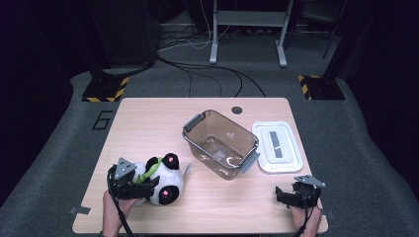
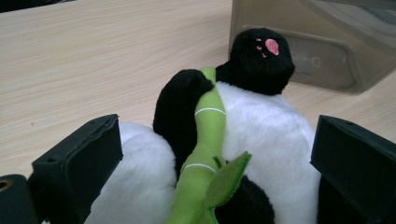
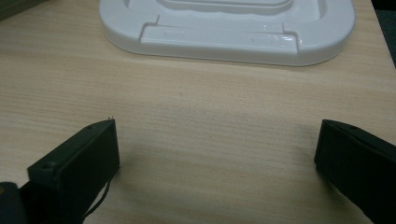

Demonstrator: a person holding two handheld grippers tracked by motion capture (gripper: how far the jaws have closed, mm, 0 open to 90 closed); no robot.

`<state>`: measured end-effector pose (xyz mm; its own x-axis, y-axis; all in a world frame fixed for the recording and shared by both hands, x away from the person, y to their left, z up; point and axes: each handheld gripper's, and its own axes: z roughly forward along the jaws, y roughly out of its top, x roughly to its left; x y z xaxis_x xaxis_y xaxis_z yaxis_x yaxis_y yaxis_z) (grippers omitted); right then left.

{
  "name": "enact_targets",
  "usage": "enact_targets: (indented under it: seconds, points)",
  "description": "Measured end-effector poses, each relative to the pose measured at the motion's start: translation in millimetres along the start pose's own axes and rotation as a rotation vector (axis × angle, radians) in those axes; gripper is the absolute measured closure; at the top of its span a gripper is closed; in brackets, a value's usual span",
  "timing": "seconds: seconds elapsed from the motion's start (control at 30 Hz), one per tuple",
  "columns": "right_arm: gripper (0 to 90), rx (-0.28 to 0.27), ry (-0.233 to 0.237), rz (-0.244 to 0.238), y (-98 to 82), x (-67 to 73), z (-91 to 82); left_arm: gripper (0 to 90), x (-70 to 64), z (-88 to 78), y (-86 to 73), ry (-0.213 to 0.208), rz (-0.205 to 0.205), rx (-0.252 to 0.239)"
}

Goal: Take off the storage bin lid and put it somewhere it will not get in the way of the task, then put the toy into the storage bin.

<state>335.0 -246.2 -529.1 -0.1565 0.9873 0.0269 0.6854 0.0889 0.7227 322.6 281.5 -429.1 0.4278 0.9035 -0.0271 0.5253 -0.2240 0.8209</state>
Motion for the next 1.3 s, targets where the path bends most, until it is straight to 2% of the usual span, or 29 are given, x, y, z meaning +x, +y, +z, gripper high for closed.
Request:
enact_targets:
  seconds: [0.07,0.17,0.4,0.47,0.53,0.57,0.7,0.83,0.93,1.07,1.2,1.3]
  points:
    - [0.0,0.010,-0.014,-0.016,0.3,2.4,0.7,3.2,0.4,1.4,0.5,0.002,-0.006,0.003]
    - [0.0,0.010,-0.013,-0.014,0.3,2.3,0.7,10.7,0.9,3.8,1.2,0.018,-0.019,0.006]
    - [0.0,0.010,-0.011,-0.017,0.7,2.0,1.1,18.4,2.7,11.2,4.0,0.046,-0.049,0.032]
    - [0.0,0.010,-0.012,-0.017,0.7,2.0,1.2,24.5,3.4,13.7,3.5,0.061,-0.059,0.038]
    - [0.0,0.010,-0.012,-0.016,0.7,2.0,1.2,36.3,4.6,15.9,2.8,0.068,-0.070,0.048]
    - [0.0,0.010,-0.011,-0.017,0.7,2.0,1.2,39.0,5.0,16.8,2.4,0.067,-0.071,0.049]
    - [0.0,0.009,-0.012,-0.017,0.7,2.0,1.2,50.7,2.9,20.2,1.5,0.045,-0.047,0.072]
    - [0.0,0.010,-0.011,-0.017,0.7,2.0,1.2,58.6,-1.8,23.8,-0.5,0.014,-0.013,0.122]
    - [0.0,0.009,-0.011,-0.017,0.6,2.0,1.2,64.8,-3.5,24.8,-5.2,-0.005,0.007,0.128]
    - [0.0,0.008,-0.012,-0.016,0.6,2.0,1.2,71.7,-4.8,25.8,-12.3,-0.016,0.025,0.111]
    - [0.0,0.011,-0.013,-0.013,0.6,2.1,1.0,73.8,-5.2,23.8,-13.6,-0.018,0.055,0.094]
    - [0.0,0.010,-0.013,-0.011,0.6,2.1,1.0,74.6,-3.5,20.7,-12.9,-0.035,0.057,0.083]
